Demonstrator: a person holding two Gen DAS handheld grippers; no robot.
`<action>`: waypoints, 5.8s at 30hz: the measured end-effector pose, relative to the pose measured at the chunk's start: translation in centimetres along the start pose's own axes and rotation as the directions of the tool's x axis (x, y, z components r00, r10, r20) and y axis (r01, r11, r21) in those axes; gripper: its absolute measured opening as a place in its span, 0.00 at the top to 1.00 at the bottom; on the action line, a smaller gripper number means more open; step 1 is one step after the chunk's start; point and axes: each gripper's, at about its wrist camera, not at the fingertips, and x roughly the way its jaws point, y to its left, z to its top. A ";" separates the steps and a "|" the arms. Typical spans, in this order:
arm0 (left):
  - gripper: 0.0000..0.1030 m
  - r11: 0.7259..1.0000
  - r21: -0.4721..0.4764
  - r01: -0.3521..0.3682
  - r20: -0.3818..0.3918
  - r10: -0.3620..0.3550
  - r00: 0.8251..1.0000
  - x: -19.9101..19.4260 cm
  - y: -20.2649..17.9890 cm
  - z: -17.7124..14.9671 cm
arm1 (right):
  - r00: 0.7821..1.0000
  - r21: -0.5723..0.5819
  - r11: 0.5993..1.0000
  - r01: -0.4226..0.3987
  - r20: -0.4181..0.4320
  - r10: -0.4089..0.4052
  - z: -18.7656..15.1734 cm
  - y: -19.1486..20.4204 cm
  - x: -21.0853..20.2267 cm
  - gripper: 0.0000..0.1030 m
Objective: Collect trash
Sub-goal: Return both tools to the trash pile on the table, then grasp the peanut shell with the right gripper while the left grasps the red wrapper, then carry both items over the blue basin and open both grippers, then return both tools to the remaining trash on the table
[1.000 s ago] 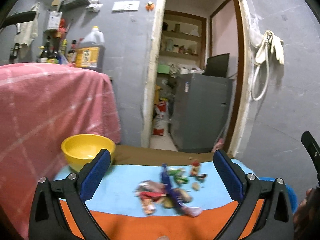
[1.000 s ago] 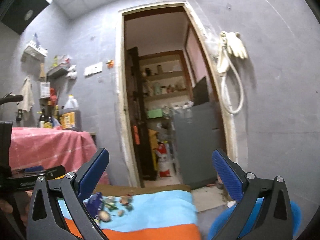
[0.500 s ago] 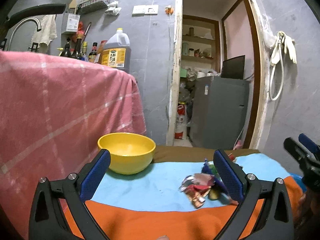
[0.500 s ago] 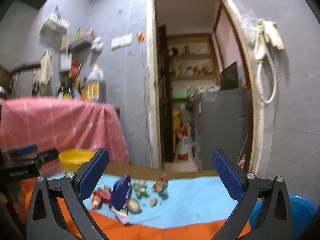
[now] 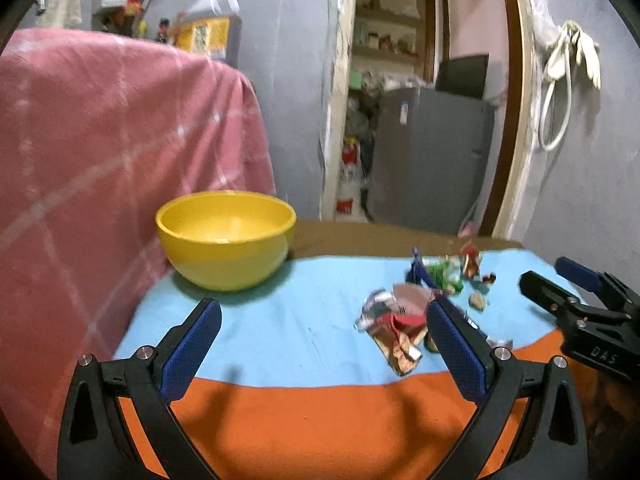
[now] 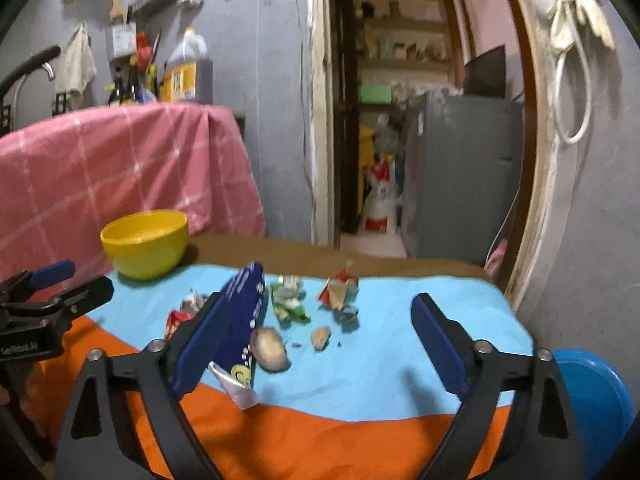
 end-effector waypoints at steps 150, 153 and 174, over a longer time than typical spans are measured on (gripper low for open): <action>0.04 0.982 -0.006 0.189 0.184 -0.184 0.965 -3.8 -14.9 4.0 | 0.793 0.314 0.917 0.245 0.480 -0.376 -1.6 -13.1 -16.2 0.00; 0.04 0.986 -0.018 0.164 0.209 -0.157 0.965 -4.2 -13.1 4.2 | 0.791 0.280 0.933 0.226 0.507 -0.344 -1.0 -11.5 -15.6 0.00; 0.04 0.998 -0.050 -0.031 0.275 0.044 0.960 -3.9 -1.0 3.5 | 0.861 0.065 0.988 0.141 0.484 -0.155 1.8 -1.8 -7.6 0.00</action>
